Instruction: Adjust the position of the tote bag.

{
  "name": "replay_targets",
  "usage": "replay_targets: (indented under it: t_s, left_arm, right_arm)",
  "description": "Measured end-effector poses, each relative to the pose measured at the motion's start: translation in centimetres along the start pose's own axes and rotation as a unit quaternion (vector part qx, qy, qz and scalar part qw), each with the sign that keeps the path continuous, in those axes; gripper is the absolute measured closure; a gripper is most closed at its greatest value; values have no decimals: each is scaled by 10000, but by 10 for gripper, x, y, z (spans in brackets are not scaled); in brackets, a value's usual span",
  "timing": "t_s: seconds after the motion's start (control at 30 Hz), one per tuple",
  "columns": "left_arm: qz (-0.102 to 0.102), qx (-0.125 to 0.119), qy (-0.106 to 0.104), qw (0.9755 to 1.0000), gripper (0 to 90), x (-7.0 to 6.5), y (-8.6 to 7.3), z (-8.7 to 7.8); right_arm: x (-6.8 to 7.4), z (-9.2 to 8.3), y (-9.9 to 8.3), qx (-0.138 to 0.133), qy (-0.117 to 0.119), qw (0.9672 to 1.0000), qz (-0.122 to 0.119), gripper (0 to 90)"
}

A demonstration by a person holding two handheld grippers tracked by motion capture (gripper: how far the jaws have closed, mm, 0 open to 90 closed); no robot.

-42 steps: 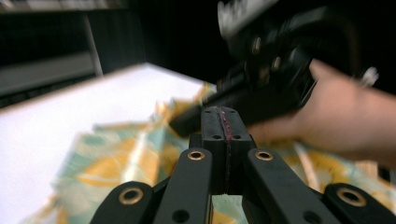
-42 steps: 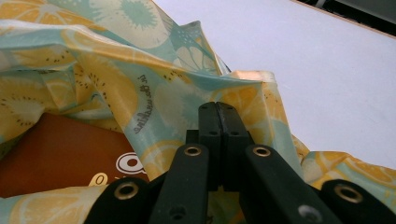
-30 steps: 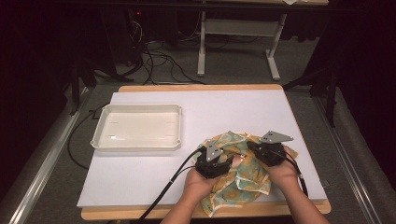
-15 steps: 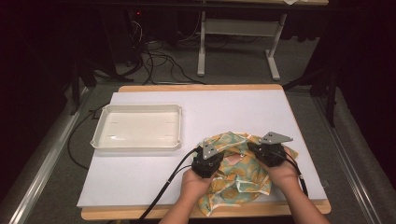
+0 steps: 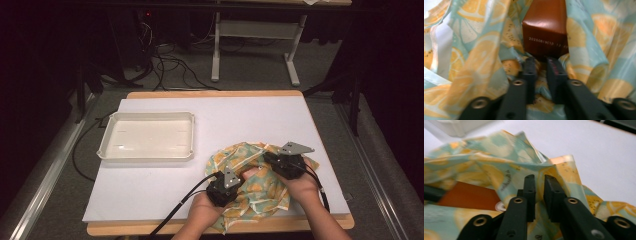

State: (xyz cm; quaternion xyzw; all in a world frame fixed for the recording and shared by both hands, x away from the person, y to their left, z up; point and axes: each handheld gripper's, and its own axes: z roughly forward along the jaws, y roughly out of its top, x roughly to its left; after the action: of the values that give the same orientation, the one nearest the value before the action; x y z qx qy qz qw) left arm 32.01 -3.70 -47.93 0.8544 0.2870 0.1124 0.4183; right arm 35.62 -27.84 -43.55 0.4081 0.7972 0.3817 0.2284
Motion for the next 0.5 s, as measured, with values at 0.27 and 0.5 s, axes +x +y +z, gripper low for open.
replay_targets:
  t_s: [0.27,0.5]
  left_arm:
    - [-3,-339,110,9994,413,-4,3,-6]
    - [5,-419,173,9990,355,-5,3,-7]
  right_arm:
    - [39,-18,2,-132,580,9975,-379,820]
    - [46,-28,-18,215,742,9956,-537,847]
